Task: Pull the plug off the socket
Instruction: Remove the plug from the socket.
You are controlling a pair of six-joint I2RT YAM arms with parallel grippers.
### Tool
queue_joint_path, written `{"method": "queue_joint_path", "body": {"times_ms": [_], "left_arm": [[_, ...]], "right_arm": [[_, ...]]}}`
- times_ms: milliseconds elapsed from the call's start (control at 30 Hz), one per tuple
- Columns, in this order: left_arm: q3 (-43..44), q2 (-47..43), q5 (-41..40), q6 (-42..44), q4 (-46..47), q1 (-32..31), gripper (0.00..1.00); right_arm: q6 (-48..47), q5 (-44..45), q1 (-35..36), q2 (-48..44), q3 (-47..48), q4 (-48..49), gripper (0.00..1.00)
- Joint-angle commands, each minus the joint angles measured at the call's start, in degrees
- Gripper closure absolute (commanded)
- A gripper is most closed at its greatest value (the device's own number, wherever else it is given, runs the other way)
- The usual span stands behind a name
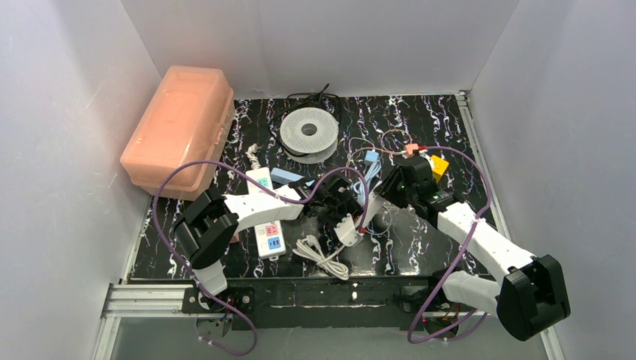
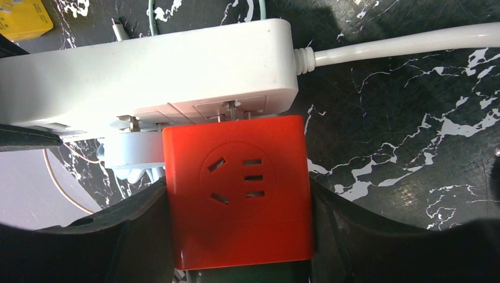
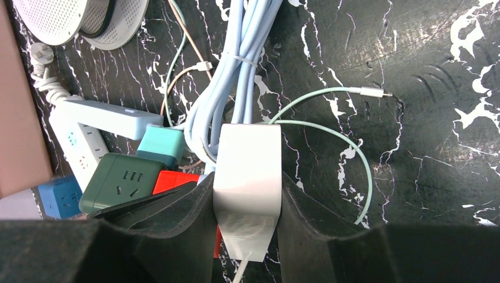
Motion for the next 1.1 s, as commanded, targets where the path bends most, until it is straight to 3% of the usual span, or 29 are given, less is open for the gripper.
{"method": "queue_joint_path", "body": {"times_ms": [0,800,1067], "left_arm": [[0.5,-1.46,0.95,2.18,-3.47,-0.57,0.98],[-1.26,-12.31,1.73,7.98,-12.47,5.28,1.0],[-9.27,-16.68,4.57,7.62,-14.38,4.76,1.0]], "right_arm": [[2.32,-4.02,1.23,-1.37,0.31,6.76,0.99],[-3.21,1.42,1.19,-4.19,-5.41,0.6,0.99],[-4.5,4.34,0.95,-5.92,-3.79,-2.3,0.99]]}}
